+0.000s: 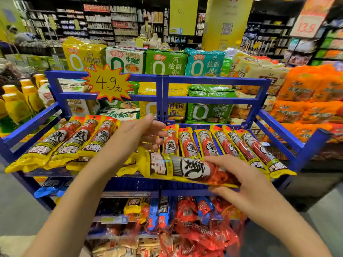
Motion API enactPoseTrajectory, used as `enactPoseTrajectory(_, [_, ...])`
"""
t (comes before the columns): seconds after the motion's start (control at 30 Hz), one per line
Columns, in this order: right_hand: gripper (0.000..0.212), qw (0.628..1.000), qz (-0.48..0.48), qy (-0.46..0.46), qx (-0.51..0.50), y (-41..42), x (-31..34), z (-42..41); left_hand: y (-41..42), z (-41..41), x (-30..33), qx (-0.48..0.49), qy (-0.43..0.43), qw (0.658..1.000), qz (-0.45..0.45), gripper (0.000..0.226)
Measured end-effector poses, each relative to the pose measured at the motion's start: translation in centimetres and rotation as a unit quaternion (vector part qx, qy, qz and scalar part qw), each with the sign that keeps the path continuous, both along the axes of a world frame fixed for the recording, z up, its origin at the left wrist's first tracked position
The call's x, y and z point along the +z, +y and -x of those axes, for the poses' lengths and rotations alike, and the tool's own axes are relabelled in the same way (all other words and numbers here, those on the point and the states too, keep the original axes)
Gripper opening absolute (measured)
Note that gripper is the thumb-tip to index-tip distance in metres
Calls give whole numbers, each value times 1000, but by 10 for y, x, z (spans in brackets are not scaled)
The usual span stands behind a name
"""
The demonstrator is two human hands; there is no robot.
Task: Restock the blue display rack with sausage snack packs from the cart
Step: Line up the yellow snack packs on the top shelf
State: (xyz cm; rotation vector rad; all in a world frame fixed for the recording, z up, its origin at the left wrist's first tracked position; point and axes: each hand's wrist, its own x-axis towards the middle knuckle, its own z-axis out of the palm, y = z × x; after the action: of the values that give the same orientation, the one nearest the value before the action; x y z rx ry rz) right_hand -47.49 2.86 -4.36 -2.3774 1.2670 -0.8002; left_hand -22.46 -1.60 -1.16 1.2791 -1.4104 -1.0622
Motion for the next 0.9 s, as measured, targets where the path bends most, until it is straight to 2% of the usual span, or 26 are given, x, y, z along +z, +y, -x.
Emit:
enactPoseTrajectory(0.03, [49,998,35,46,7,-2,0,4,7,1,2,-57,24,996,-67,43])
enactPoseTrajectory(0.1, [53,990,93,102,21,-4,0,9,16,0,0,-169,-38,975,-137,49])
enactPoseTrajectory(0.17, [53,986,110,120,31,-5,-2,10,19,-2,-6,-260,-169,944,-109,53])
enactPoseTrajectory(0.2, [54,987,110,116,31,-5,-2,9,22,-3,-9,-289,-203,931,-91,50])
enactPoseTrajectory(0.27, [56,987,111,115,27,-5,-4,10,27,-1,-11,-312,-200,924,-96,43])
enactPoseTrajectory(0.4, [64,985,112,128,10,-5,-12,11,31,5,-15,-299,-164,937,-78,41])
enactPoseTrajectory(0.5, [69,987,124,101,-13,-1,-13,10,35,6,-19,-275,-139,949,-68,44])
enactPoseTrajectory(0.6, [68,984,171,24,-41,10,-11,7,42,9,-23,-218,-102,968,-65,47])
enactPoseTrajectory(0.7, [44,962,141,-186,-143,30,-13,-3,50,21,-27,-117,4,991,-60,31])
enactPoseTrajectory(0.77, [32,922,18,-339,-186,36,-19,-17,54,34,-30,-44,86,994,-44,21])
enactPoseTrajectory(0.8, [29,905,-60,-377,-187,33,-23,-25,55,40,-33,-17,103,994,-31,23])
enactPoseTrajectory(0.87, [51,879,-182,-405,-174,26,-24,-39,58,52,-39,7,108,994,-10,32])
enactPoseTrajectory(0.9, [63,869,-209,-416,-168,21,-24,-44,61,57,-41,10,113,994,-9,32])
